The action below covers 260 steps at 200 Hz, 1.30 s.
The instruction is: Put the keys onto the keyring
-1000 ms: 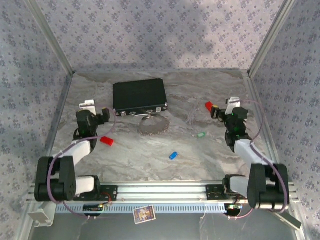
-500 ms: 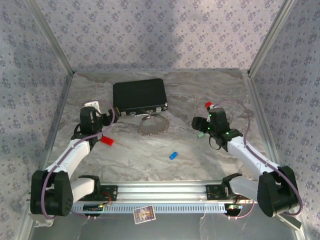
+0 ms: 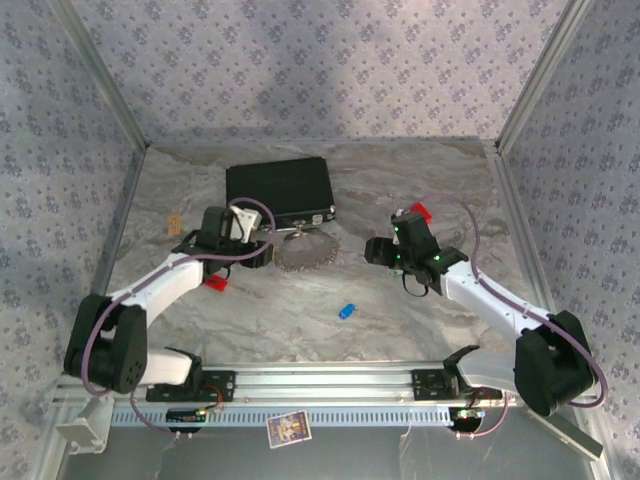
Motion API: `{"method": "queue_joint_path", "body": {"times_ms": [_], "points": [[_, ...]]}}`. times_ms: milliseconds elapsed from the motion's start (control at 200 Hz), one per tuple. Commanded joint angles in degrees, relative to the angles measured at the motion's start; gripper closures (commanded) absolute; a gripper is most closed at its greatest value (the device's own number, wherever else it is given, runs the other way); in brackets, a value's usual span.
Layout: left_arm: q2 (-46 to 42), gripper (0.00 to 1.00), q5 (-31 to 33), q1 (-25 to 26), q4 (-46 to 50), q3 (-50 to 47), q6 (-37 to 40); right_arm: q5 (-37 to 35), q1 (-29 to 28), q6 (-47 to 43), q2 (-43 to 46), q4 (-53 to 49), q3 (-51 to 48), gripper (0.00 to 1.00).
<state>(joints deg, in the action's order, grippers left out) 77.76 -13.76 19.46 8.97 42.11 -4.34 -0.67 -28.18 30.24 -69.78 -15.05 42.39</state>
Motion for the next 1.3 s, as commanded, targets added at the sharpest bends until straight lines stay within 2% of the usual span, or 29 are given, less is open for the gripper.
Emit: {"method": "queue_joint_path", "body": {"times_ms": [0,515,715,1294], "points": [[1.6,0.38,-0.8,1.1,4.0,3.7,7.0,-2.0,-0.2,0.6,2.1,-1.4,0.8,0.30],[18.6,0.55,4.7,4.7,17.6,19.3,18.2,-5.4,0.3,0.5,7.8,-4.7,-1.3,0.30],[22.0,0.59,5.1,6.3,17.8,21.8,20.6,-6.0,1.1,0.6,9.3,-5.3,-2.4,0.30],[27.2,0.69,7.9,6.5,19.6,26.3,21.6,-6.2,2.2,0.9,12.0,-5.8,-3.8,0.30]]}}
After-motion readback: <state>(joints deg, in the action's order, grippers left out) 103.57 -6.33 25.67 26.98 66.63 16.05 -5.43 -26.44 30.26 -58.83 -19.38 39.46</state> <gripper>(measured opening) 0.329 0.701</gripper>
